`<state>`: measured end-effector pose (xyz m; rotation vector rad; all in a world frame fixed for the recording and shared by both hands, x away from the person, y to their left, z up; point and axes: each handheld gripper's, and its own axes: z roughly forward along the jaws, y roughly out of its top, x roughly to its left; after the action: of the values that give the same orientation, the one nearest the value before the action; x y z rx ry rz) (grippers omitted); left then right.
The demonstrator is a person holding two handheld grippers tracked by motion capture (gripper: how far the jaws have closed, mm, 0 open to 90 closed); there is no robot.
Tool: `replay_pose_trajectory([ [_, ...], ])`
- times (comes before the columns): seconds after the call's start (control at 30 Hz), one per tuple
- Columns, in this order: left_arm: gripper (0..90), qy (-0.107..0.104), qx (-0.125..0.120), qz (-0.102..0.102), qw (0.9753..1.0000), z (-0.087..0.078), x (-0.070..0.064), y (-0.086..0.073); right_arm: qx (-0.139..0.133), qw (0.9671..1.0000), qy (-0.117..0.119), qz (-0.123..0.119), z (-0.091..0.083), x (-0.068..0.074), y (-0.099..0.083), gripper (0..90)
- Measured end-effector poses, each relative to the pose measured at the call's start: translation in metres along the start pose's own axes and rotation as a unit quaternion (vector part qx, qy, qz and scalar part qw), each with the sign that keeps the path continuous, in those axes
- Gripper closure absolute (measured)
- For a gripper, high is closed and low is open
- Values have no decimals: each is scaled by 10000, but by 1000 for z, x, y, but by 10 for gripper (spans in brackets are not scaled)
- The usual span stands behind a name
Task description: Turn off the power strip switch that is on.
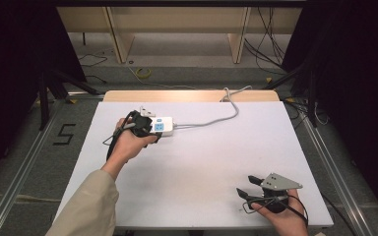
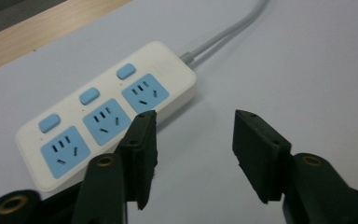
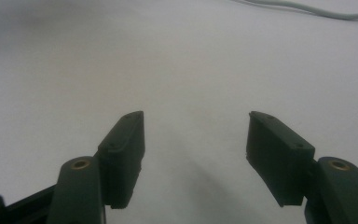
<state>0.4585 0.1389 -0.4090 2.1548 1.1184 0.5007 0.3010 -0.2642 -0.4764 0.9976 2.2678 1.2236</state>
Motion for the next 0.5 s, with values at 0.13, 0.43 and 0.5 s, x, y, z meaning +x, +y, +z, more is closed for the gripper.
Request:
replay_pose_trajectory([
  [0.13,402,-40,-100,54,9999,-8,-9,-20,8,10000,2,-2,0,0,0,383],
  [0.43,329,-114,-405,-5,9991,-18,-32,-72,3,10000,6,12,0,0,0,381],
  [0.5,325,-111,-523,-46,9986,-17,-39,-89,-6,10000,12,15,0,0,0,381],
])
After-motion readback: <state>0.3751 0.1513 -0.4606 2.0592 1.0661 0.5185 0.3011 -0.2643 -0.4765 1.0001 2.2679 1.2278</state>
